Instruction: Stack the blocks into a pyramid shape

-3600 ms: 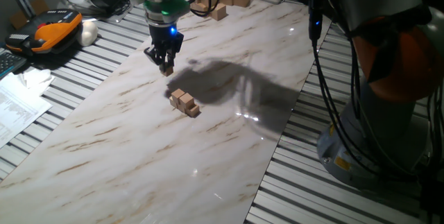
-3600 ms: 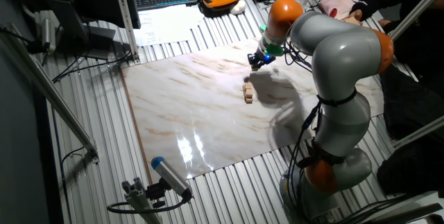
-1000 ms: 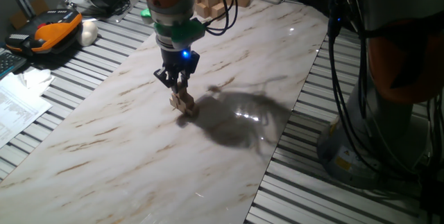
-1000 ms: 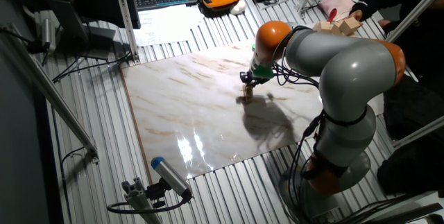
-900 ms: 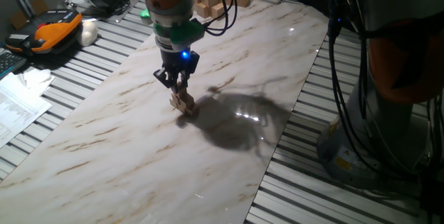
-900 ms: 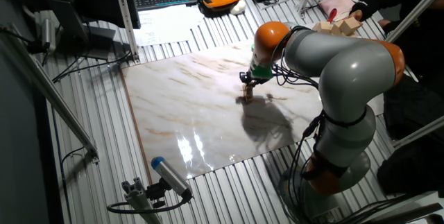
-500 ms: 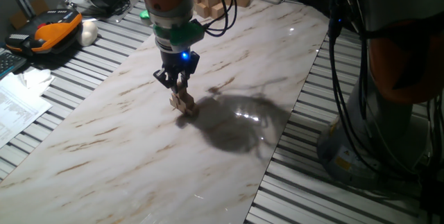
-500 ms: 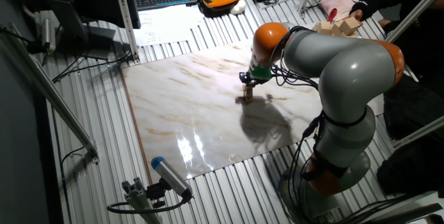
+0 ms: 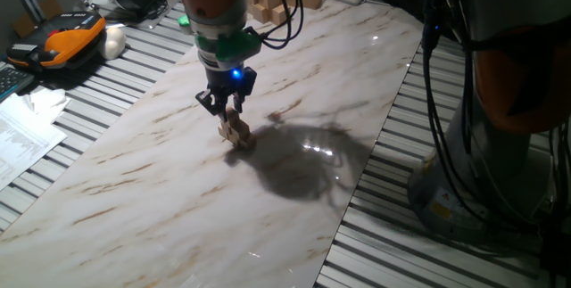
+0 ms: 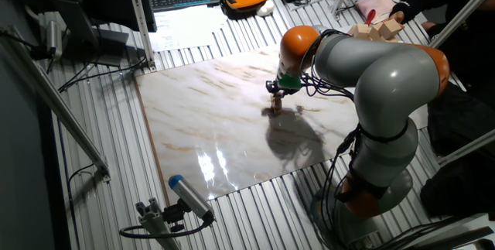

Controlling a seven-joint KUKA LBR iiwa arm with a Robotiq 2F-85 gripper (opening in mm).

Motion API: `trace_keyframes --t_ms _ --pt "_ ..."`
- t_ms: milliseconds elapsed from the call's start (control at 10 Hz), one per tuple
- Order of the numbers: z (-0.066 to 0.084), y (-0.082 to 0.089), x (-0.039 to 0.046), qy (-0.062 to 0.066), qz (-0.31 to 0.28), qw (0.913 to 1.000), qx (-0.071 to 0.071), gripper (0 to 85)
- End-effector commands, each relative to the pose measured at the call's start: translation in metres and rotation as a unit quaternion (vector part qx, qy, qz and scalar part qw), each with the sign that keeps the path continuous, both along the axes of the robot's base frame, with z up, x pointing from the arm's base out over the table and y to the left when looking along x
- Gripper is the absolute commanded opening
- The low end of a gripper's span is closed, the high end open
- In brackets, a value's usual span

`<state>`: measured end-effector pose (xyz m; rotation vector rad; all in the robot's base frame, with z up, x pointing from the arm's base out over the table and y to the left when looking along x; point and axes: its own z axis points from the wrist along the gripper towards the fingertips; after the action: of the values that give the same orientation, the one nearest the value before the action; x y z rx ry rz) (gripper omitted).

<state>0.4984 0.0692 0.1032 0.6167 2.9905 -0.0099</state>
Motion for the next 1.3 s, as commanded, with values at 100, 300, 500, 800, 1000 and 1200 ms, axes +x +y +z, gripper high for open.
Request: trace_keyframes --t_ms 100,300,500,800,1000,1200 --pt "0.000 0.000 0.0003 0.001 0.000 1.0000 0.000 51.0" --pt "0.007 -0.002 0.0033 0.010 0.001 0.9999 0.005 51.0" --pt "0.019 -0.005 0.0083 0.015 0.004 0.9998 0.012 51.0" --pt "0.031 -0.022 0.0252 0.015 0.038 0.9990 0.020 34.0" --pt "0.035 -0.038 0.0413 0.011 0.062 0.9977 0.024 34.0" --pt "0.033 -0.046 0.0513 0.007 0.086 0.9959 0.025 34.0"
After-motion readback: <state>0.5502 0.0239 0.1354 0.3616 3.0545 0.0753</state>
